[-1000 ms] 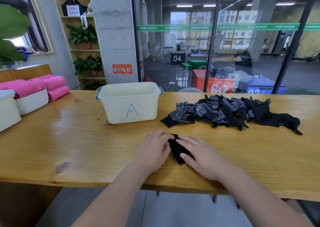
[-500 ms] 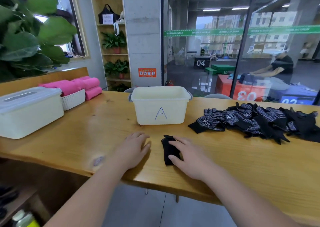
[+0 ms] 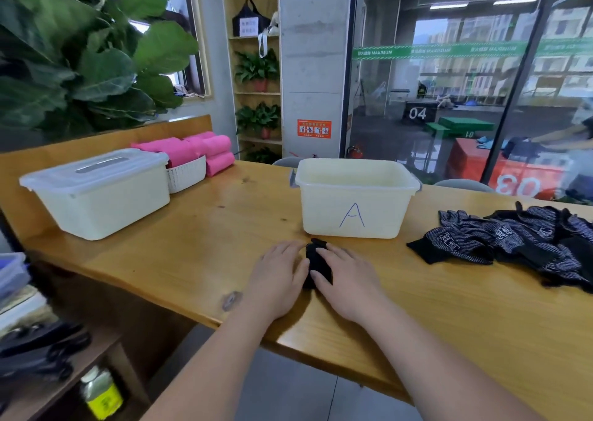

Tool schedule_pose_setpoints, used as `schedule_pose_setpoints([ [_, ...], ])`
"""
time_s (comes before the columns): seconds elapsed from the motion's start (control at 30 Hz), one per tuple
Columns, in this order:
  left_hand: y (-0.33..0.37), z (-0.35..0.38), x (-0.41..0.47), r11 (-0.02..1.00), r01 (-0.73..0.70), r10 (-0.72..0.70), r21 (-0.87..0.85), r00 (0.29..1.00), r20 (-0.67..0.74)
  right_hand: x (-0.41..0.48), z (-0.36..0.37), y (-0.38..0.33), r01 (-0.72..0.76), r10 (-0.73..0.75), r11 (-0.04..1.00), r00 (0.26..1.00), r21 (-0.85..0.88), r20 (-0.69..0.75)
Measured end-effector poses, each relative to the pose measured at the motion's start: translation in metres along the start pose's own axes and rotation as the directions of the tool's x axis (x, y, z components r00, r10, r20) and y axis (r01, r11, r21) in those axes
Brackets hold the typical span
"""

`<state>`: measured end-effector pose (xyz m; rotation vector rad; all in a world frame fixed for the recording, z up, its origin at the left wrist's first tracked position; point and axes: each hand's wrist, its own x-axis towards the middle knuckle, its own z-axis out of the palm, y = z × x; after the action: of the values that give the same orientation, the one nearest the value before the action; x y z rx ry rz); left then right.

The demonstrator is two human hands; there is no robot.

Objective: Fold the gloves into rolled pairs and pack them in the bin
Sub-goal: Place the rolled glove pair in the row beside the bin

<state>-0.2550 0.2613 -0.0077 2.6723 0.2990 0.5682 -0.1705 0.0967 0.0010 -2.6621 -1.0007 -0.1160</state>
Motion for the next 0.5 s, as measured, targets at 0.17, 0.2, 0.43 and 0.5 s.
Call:
schedule_pose_setpoints([
  [0.17,-0.002,0.0,0.001,0.999,-0.024,0.026,0.025,0.998,-0.064,0.024,0.007,-0.006,0.026,-0.025,0.994,1.0,0.11,-0.012],
  [0.2,-0.002,0.0,0.001,0.999,-0.033,0.035,0.031,0.997,-0.065,0.027,0.008,-0.004,0.027,-0.023,0.989,0.999,0.144,-0.029],
  [0.43,0.0,0.004,0.0,0.993,-0.037,0.041,0.114,0.998,-0.04,0.04,0.004,0.011,0.022,-0.023,1.0,0.999,0.017,0.025],
  [0.5,-0.001,0.006,0.001,0.991,-0.007,0.011,0.13,0.999,-0.03,0.045,0.003,0.011,0.045,-0.045,0.999,0.998,0.006,0.036],
])
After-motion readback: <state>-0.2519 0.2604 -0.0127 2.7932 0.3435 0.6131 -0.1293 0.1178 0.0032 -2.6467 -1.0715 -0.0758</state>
